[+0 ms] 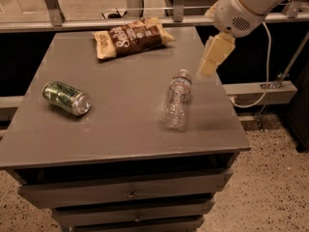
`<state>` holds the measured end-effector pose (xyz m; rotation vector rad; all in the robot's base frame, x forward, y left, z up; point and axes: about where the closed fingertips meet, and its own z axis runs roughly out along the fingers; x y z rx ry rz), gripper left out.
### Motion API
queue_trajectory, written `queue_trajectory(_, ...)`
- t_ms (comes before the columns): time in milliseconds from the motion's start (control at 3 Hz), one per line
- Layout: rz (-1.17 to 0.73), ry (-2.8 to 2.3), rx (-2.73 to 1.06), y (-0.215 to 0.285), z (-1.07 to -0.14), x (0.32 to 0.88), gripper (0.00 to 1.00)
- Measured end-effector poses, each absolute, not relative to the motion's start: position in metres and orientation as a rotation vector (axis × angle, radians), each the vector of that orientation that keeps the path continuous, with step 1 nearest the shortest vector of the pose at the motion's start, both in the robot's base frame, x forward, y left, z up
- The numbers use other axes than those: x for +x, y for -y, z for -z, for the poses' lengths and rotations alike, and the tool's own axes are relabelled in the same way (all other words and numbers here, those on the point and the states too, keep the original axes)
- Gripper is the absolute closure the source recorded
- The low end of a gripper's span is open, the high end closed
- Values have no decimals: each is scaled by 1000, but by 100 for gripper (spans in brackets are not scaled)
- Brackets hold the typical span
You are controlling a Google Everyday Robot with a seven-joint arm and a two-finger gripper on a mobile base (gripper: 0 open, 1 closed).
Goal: Move brown chip bag near water bottle
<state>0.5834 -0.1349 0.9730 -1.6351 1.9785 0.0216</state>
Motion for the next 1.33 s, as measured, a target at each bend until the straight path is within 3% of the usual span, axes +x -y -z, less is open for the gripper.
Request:
queue_trajectory(667, -91, -1926, -1552, 120, -966, 605, 0)
queue_trajectory(1333, -278, -1791, -1359, 54, -945, 721, 0)
